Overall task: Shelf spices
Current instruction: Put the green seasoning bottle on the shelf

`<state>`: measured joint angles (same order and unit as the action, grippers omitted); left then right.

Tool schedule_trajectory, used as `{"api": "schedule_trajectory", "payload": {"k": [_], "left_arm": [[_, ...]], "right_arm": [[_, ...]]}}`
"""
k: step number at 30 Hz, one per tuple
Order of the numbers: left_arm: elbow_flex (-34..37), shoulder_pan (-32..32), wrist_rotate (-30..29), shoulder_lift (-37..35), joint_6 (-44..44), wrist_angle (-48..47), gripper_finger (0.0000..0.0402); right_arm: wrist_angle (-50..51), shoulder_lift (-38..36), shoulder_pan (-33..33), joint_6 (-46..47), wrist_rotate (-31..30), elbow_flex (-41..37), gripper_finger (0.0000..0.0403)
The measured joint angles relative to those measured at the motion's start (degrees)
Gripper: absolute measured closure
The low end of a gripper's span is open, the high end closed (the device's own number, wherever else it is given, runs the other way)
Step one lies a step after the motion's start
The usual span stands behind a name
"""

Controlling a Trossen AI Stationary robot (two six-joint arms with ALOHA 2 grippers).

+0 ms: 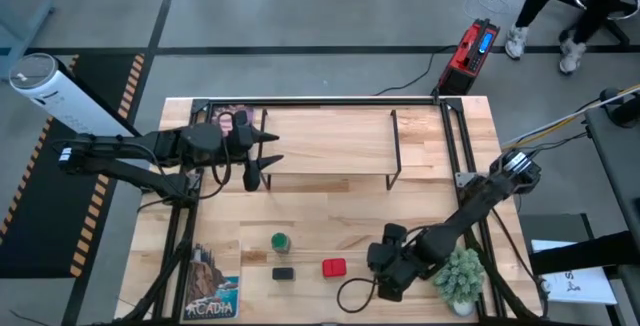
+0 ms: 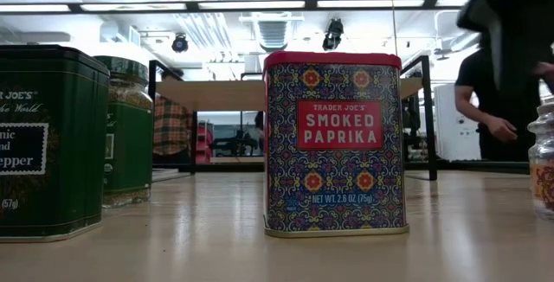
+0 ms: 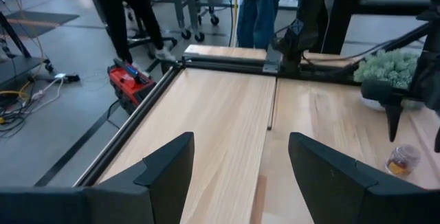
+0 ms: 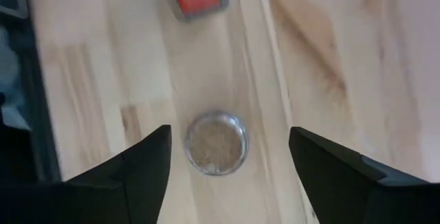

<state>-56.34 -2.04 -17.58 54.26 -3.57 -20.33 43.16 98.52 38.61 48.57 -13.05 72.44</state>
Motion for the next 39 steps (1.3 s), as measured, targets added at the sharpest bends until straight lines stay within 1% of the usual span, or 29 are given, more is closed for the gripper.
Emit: {"api": "schedule_trajectory", "payload": {"k": [6,11,19,24,25,29,34,36,39], "left_arm": [[0.0,-0.16,0.13,0.02,0.07,3.75,0.0176],[0.0,-0.33,0.68,0.12,0.07,4.51,0.0176],[0.01,-0.78,2.44,1.94,1.67,7.88,0.0176],[0.13,-2.2,6.22,3.47,4.09,12.69,0.0176],[0.13,-2.83,6.84,3.8,4.26,14.16,0.0176],[0.2,-6.44,8.13,3.81,4.33,14.45,0.0176],[0.57,-13.04,8.06,3.82,4.28,9.1,0.0176],[0.56,-15.55,7.52,3.85,2.94,7.57,0.0176],[0.55,-18.68,7.25,4.7,-1.49,4.87,0.0176]], "right_arm": [[-0.61,-5.08,0.0,-2.4,-6.84,1.01,0.0142],[-4.53,-10.65,0.35,-7.37,-11.57,1.01,0.0151],[-12.9,-17.48,0.97,-22.03,-16.22,0.38,0.0166],[-17.76,-19.7,1.16,-29.75,-18.67,-1.63,0.0178],[-18.78,-20.11,1.15,-30.46,-18.75,-2.27,0.018],[-21.14,-20.32,1.24,-31.17,-19.12,-4.56,0.0188],[-25.08,-20.05,1.6,-28.58,-19.62,-9.97,0.0188],[-28.59,-19.99,1.64,-28.37,-20.72,-12.87,0.0185],[-35.78,-19.98,1.61,-28.29,-21.68,-17.35,0.018]]}}
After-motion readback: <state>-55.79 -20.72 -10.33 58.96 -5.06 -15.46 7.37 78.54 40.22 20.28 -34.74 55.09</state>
